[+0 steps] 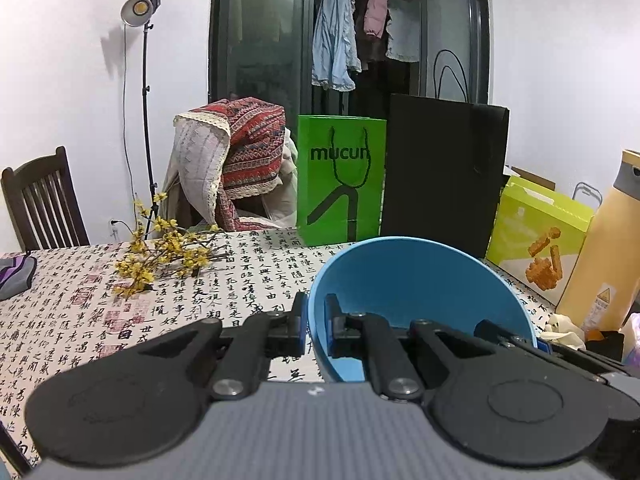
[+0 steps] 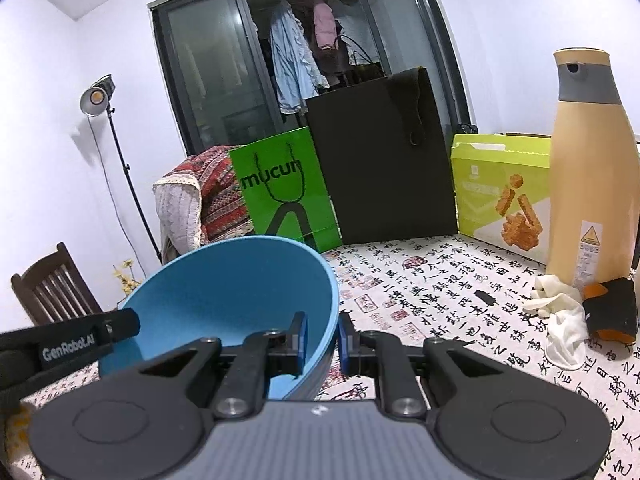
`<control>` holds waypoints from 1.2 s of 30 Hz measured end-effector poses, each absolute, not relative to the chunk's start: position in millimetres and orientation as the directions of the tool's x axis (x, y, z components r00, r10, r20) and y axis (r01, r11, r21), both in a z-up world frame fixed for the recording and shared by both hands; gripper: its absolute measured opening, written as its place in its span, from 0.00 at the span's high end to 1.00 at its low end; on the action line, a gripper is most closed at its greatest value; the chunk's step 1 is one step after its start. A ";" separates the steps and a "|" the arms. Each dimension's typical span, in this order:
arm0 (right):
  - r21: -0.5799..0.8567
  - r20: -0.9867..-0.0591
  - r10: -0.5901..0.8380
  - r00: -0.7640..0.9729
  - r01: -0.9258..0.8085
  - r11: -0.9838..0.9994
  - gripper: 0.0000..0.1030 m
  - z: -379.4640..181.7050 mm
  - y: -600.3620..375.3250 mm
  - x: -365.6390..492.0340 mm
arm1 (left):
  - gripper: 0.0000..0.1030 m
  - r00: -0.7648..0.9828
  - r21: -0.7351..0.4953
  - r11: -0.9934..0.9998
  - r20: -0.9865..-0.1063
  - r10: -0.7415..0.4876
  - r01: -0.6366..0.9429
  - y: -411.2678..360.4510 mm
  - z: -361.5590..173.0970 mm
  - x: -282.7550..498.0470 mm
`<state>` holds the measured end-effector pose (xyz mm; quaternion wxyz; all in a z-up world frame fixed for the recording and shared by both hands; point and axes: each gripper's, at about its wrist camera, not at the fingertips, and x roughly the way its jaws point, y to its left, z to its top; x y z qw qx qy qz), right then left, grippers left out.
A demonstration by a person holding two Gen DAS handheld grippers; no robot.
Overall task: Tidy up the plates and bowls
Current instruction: 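Carry the blue bowl with both grippers toward the pink vase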
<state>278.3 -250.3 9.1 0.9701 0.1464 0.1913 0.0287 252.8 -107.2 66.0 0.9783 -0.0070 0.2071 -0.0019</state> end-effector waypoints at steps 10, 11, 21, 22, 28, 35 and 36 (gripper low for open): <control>0.293 -0.354 0.176 0.918 -0.070 0.954 0.85 8.7 -224.2 269.9 | 0.91 0.917 -0.031 0.998 -0.397 0.033 -0.050 -78.8 67.6 234.9; 0.294 -0.353 0.183 0.918 -0.077 0.953 0.85 8.9 -221.6 269.3 | 0.91 0.919 -0.035 0.998 -0.393 0.036 -0.054 -75.0 68.0 232.3; 0.289 -0.354 0.246 0.902 -0.145 0.946 0.85 6.5 -190.9 262.0 | 0.91 0.925 -0.052 0.993 -0.372 0.076 -0.102 -44.2 68.8 210.9; 0.289 -0.354 0.252 0.901 -0.151 0.945 0.85 6.2 -187.7 261.3 | 0.91 0.926 -0.048 0.993 -0.369 0.083 -0.108 -41.6 68.4 208.9; 0.285 -0.353 0.281 0.892 -0.184 0.941 0.85 6.2 -170.0 259.0 | 0.91 0.925 -0.056 0.989 -0.363 0.107 -0.137 -26.6 68.1 203.6; 0.283 -0.347 0.313 0.884 -0.220 0.934 0.85 7.5 -152.8 258.4 | 0.91 0.926 -0.063 0.984 -0.354 0.132 -0.164 -9.2 67.2 194.9; 0.284 -0.346 0.318 0.883 -0.225 0.932 0.85 7.6 -150.4 257.9 | 0.91 0.925 -0.065 0.983 -0.354 0.136 -0.169 -6.7 67.2 194.1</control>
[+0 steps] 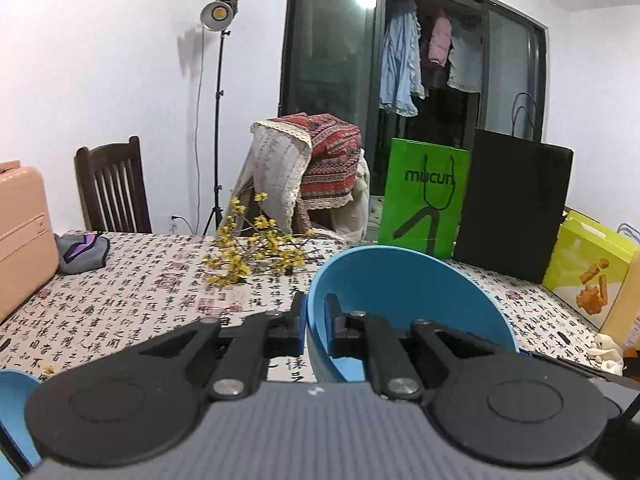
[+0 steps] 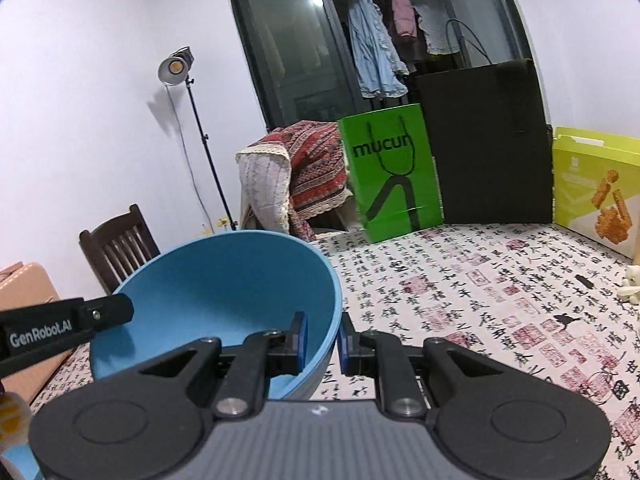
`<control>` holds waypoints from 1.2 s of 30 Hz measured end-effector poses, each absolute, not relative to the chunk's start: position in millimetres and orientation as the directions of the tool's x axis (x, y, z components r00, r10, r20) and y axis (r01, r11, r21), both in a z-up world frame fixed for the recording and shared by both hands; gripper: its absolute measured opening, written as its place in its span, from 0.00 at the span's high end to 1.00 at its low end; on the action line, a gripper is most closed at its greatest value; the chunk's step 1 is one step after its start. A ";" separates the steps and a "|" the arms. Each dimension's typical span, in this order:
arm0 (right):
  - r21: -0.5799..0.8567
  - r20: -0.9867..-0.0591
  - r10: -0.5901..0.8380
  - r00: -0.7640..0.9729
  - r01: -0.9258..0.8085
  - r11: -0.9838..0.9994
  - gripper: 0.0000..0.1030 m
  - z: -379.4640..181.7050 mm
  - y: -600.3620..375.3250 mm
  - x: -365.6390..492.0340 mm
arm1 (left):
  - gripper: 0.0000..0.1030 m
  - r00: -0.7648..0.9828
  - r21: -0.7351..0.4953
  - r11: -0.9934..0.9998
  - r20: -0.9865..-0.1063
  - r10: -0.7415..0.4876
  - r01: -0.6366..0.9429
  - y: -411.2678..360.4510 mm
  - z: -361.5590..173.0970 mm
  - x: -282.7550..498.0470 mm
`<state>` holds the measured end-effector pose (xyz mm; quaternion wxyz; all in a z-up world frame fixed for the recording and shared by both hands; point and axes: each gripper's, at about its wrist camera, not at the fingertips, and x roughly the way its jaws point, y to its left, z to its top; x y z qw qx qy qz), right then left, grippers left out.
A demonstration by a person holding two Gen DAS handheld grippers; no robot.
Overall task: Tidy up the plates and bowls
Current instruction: 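Carry the blue bowl with both grippers toward the pink vase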
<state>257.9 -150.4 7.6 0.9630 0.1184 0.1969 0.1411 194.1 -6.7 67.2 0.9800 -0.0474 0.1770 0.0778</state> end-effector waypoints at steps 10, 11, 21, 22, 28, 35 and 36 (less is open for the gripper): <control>0.281 -0.340 0.372 0.863 -0.285 0.917 0.85 7.1 -126.5 255.8 | 0.91 0.918 -0.078 0.971 -0.352 0.185 -0.226 20.2 67.1 181.0; 0.280 -0.341 0.378 0.861 -0.291 0.915 0.85 7.2 -123.6 255.5 | 0.91 0.916 -0.079 0.970 -0.352 0.191 -0.232 22.2 67.3 180.3; 0.277 -0.341 0.426 0.838 -0.343 0.898 0.85 8.1 -98.0 251.0 | 0.91 0.906 -0.084 0.955 -0.351 0.238 -0.284 41.9 67.8 166.9; 0.277 -0.341 0.430 0.836 -0.348 0.896 0.85 8.1 -96.3 251.2 | 0.91 0.904 -0.085 0.953 -0.351 0.243 -0.290 44.0 68.0 165.3; 0.275 -0.337 0.458 0.822 -0.379 0.883 0.85 8.9 -82.8 247.2 | 0.91 0.898 -0.089 0.943 -0.347 0.271 -0.319 54.5 69.1 156.0; 0.272 -0.333 0.493 0.804 -0.418 0.867 0.85 11.1 -65.8 242.4 | 0.91 0.888 -0.090 0.930 -0.342 0.307 -0.356 68.2 71.2 144.2; 0.270 -0.332 0.498 0.801 -0.425 0.864 0.85 11.2 -62.8 241.6 | 0.91 0.887 -0.090 0.928 -0.342 0.312 -0.361 69.6 71.2 143.1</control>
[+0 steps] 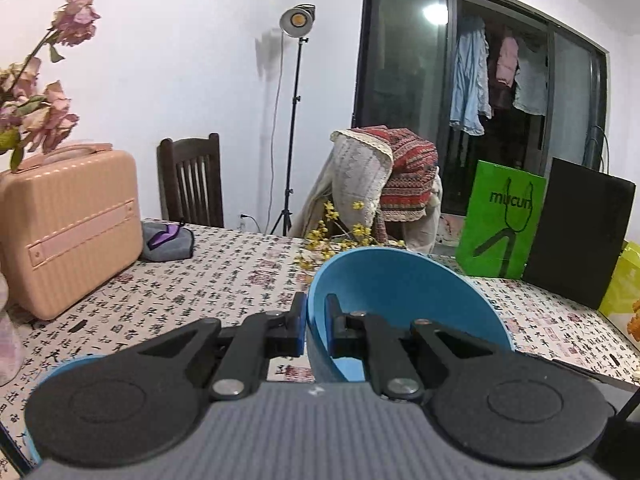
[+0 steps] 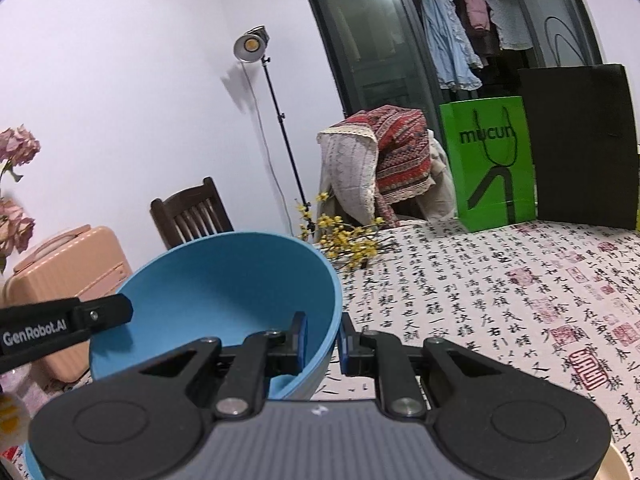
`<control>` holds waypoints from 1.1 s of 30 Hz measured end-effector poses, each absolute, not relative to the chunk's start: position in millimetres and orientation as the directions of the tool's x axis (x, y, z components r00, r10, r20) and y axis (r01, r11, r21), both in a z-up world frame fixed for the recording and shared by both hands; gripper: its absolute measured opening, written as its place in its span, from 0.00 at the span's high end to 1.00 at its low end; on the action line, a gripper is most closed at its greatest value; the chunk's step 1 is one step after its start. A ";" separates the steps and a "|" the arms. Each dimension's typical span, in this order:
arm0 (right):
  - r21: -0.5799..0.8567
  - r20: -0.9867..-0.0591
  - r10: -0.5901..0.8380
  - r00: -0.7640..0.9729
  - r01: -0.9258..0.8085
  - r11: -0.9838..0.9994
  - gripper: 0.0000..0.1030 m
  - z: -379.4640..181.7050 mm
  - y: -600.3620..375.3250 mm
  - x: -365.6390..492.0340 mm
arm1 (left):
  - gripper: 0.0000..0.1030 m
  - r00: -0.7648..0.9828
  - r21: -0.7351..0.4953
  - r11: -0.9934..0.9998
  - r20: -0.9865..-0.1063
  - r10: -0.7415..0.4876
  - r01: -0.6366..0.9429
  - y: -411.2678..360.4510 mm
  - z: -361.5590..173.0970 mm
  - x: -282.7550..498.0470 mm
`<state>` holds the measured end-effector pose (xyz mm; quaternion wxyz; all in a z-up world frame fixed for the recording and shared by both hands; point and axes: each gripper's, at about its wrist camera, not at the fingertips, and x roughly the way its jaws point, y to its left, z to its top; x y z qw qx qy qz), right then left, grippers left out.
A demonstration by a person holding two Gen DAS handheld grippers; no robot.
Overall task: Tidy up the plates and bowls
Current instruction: 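Carry the blue bowl with both grippers toward the pink vase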
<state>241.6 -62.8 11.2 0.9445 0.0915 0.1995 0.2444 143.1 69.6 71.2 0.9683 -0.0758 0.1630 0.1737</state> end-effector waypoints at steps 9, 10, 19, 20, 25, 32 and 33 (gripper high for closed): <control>0.275 -0.332 0.549 0.767 -0.478 0.834 0.85 13.1 -40.2 236.0 | 0.91 0.869 -0.098 0.905 -0.340 0.360 -0.413 88.3 72.6 129.3; 0.274 -0.331 0.554 0.764 -0.484 0.831 0.85 13.7 -37.9 235.4 | 0.91 0.866 -0.098 0.902 -0.340 0.366 -0.420 90.3 72.9 127.4; 0.268 -0.330 0.606 0.724 -0.544 0.795 0.85 15.0 -11.0 225.2 | 0.91 0.843 -0.114 0.871 -0.339 0.418 -0.478 113.9 72.9 106.9; 0.268 -0.329 0.611 0.720 -0.549 0.792 0.85 15.0 -7.8 224.2 | 0.91 0.840 -0.115 0.868 -0.340 0.423 -0.484 116.3 72.8 104.8; 0.263 -0.330 0.635 0.698 -0.578 0.772 0.85 15.0 8.9 217.3 | 0.91 0.826 -0.125 0.849 -0.341 0.449 -0.513 129.7 71.9 93.7; 0.255 -0.336 0.660 0.672 -0.610 0.750 0.85 14.0 31.5 208.7 | 0.91 0.806 -0.134 0.824 -0.345 0.481 -0.550 146.8 69.7 80.4; 0.254 -0.336 0.665 0.667 -0.616 0.746 0.85 14.0 34.9 207.3 | 0.91 0.803 -0.134 0.822 -0.345 0.485 -0.554 148.7 69.4 79.3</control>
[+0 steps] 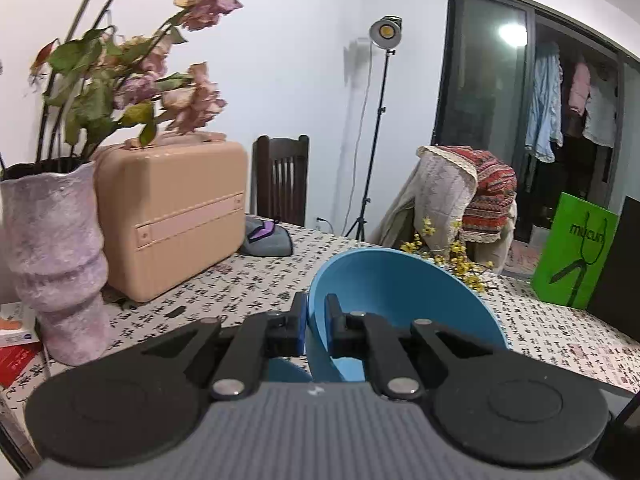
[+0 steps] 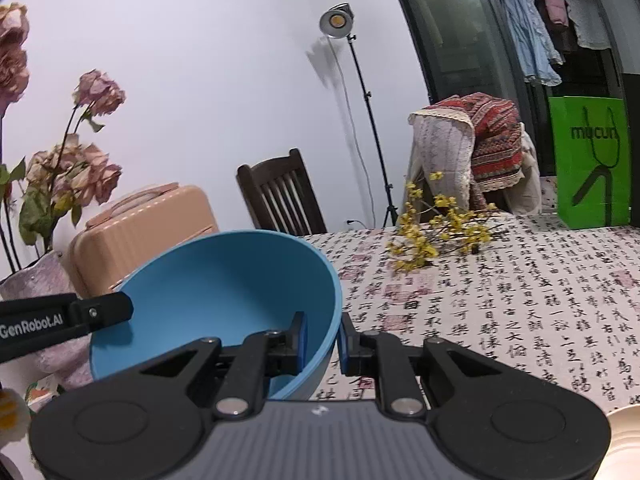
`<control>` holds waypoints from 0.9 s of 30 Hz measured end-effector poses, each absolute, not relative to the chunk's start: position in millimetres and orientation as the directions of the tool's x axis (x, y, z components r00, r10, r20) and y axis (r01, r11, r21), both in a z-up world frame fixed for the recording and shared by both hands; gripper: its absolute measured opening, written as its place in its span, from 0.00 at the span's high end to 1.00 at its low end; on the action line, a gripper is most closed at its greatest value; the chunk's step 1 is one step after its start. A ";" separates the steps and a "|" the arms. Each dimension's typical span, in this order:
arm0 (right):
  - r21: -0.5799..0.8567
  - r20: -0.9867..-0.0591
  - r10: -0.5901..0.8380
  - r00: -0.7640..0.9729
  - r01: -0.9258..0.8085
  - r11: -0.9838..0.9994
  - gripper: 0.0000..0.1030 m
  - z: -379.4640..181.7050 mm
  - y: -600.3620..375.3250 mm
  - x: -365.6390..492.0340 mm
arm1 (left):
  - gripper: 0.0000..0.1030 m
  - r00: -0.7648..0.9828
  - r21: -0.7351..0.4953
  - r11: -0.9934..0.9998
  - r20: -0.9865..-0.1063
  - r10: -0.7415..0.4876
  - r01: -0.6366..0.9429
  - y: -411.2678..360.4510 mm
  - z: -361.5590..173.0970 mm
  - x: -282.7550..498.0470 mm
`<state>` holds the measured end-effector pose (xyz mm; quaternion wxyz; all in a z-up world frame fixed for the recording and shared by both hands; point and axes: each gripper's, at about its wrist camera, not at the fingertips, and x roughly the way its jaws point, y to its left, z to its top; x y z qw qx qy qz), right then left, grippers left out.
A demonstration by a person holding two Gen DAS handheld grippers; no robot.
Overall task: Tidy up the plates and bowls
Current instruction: 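Carry the blue bowl with both grippers toward the pink vase, then lower the blue bowl onto the stacked blue bowls with both grippers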
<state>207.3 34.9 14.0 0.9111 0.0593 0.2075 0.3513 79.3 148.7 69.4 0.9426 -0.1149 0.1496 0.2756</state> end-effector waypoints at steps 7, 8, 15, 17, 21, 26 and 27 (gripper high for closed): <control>0.244 -0.340 0.689 0.640 -0.648 0.722 0.85 15.5 57.9 200.3 | 0.91 0.782 -0.143 0.795 -0.348 0.517 -0.589 165.6 67.7 66.4; 0.243 -0.341 0.692 0.636 -0.652 0.718 0.85 15.7 60.7 199.5 | 0.91 0.779 -0.144 0.792 -0.349 0.520 -0.593 167.4 67.3 64.5; 0.237 -0.346 0.714 0.609 -0.680 0.694 0.85 15.2 78.9 192.7 | 0.91 0.760 -0.153 0.768 -0.355 0.544 -0.622 181.5 64.4 52.8; 0.234 -0.347 0.719 0.602 -0.687 0.688 0.85 14.7 83.7 190.5 | 0.91 0.754 -0.154 0.761 -0.357 0.552 -0.630 184.7 63.4 49.2; 0.231 -0.350 0.729 0.588 -0.700 0.675 0.85 13.9 92.1 186.0 | 0.91 0.744 -0.158 0.748 -0.358 0.564 -0.644 191.0 62.3 42.8; 0.227 -0.352 0.741 0.573 -0.715 0.661 0.85 13.4 100.8 180.8 | 0.91 0.732 -0.161 0.735 -0.360 0.578 -0.659 197.1 61.3 35.1; 0.225 -0.352 0.742 0.570 -0.718 0.658 0.85 13.3 102.6 179.5 | 0.91 0.730 -0.161 0.732 -0.360 0.581 -0.662 198.1 61.0 33.8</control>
